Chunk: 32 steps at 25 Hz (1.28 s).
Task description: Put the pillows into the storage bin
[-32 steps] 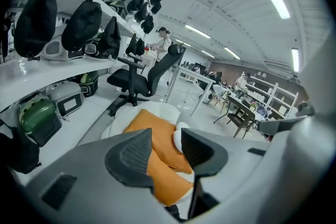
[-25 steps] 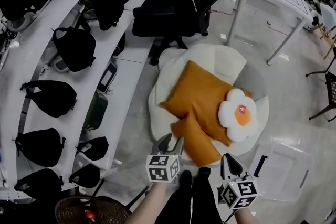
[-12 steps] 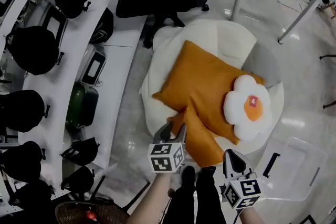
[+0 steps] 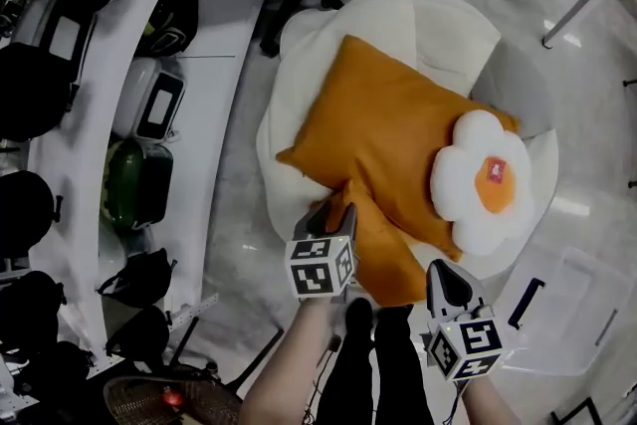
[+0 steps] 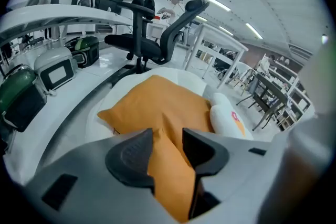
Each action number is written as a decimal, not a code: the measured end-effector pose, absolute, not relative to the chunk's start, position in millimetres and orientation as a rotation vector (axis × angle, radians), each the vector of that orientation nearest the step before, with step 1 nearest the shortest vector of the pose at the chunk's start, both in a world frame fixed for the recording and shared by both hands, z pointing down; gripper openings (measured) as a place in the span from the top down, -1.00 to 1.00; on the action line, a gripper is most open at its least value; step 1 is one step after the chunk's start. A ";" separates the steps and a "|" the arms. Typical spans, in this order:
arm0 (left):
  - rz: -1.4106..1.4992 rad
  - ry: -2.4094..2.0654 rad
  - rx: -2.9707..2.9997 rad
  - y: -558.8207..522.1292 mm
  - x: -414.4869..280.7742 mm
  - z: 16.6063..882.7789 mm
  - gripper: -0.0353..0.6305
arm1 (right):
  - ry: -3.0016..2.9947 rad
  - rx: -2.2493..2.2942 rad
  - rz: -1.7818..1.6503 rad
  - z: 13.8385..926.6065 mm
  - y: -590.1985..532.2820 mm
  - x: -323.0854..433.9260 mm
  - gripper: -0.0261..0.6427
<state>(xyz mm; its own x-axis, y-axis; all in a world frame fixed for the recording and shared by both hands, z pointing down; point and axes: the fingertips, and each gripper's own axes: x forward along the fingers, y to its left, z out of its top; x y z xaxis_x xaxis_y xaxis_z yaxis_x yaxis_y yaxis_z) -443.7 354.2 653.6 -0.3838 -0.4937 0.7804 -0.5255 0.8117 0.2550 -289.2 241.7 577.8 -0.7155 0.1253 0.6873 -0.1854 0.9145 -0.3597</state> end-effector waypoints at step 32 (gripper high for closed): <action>0.249 -1.886 0.744 346.5 -418.7 701.7 0.76 | -2.251 0.113 0.638 601.3 235.6 -258.4 0.88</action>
